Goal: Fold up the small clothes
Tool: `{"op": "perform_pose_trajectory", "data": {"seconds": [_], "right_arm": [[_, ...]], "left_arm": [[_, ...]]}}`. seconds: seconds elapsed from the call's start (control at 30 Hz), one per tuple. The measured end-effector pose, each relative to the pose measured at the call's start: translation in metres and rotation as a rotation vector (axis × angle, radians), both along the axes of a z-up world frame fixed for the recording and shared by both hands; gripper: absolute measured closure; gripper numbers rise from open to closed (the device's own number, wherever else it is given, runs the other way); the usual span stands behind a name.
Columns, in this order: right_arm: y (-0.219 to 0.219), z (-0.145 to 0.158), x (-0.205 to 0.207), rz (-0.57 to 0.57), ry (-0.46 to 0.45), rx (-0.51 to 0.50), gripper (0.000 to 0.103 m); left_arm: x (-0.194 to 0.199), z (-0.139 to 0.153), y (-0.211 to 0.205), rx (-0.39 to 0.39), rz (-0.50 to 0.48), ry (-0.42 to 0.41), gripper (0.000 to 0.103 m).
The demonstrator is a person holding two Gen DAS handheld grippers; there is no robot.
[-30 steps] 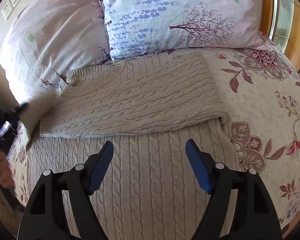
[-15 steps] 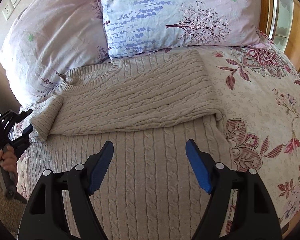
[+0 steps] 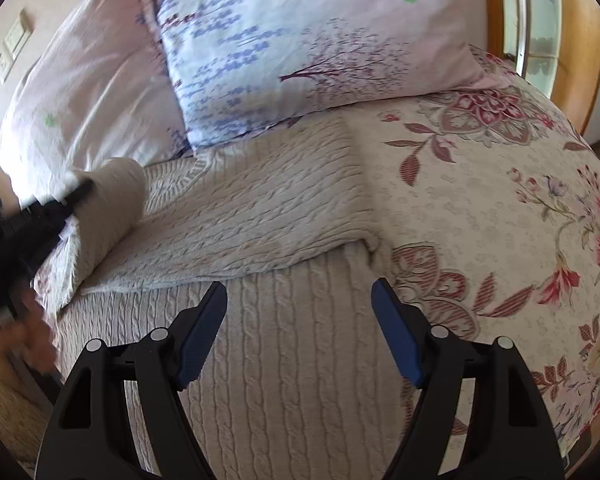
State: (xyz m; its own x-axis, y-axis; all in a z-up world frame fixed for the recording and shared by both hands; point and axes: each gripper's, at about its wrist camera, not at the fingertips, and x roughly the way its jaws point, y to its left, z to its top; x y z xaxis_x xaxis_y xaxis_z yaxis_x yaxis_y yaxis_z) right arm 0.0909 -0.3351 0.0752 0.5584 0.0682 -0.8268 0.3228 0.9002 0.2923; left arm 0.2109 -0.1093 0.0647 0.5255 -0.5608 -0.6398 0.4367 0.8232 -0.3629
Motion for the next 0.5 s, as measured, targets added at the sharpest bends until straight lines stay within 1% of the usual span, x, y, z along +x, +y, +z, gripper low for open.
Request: {"op": "perform_pose_trajectory", "data": {"seconds": [0.03, 0.07, 0.1, 0.13, 0.17, 0.2, 0.23, 0.27, 0.33, 0.37, 0.43, 0.5], "right_arm": [[-0.006, 0.000, -0.002, -0.016, -0.003, 0.018, 0.027], [-0.012, 0.000, -0.003, -0.031, -0.007, 0.042, 0.027], [-0.017, 0.000, -0.003, -0.043, -0.012, 0.067, 0.028], [-0.021, 0.000, -0.003, -0.053, -0.019, 0.091, 0.030], [-0.025, 0.001, -0.002, -0.060, -0.034, 0.124, 0.033], [-0.027, 0.002, -0.001, -0.060, -0.045, 0.149, 0.038], [-0.030, 0.002, 0.004, -0.056, -0.054, 0.186, 0.039], [-0.032, 0.000, 0.010, -0.053, -0.055, 0.225, 0.041], [-0.034, -0.005, 0.023, -0.044, -0.050, 0.297, 0.047], [-0.033, -0.008, 0.031, -0.035, -0.045, 0.325, 0.049], [-0.027, -0.015, 0.045, -0.011, -0.027, 0.344, 0.057], [-0.016, -0.022, 0.057, 0.020, -0.006, 0.350, 0.058]], "left_arm": [[-0.008, -0.010, -0.020, 0.100, -0.069, -0.003, 0.075], [-0.017, -0.021, -0.037, 0.195, -0.119, -0.010, 0.073], [-0.025, -0.028, -0.044, 0.244, -0.159, -0.019, 0.071], [-0.033, -0.031, -0.046, 0.259, -0.185, -0.025, 0.068], [-0.041, -0.030, -0.041, 0.253, -0.186, -0.031, 0.064], [-0.044, -0.028, -0.035, 0.242, -0.173, -0.033, 0.054], [-0.048, -0.024, -0.025, 0.224, -0.152, -0.034, 0.050], [-0.049, -0.019, -0.016, 0.206, -0.124, -0.033, 0.049], [-0.056, -0.015, 0.016, 0.194, -0.056, -0.023, 0.049], [-0.061, -0.013, 0.037, 0.191, -0.011, -0.013, 0.049], [-0.068, -0.013, 0.074, 0.200, 0.078, 0.011, 0.049], [-0.077, -0.018, 0.113, 0.235, 0.176, 0.040, 0.049]]}}
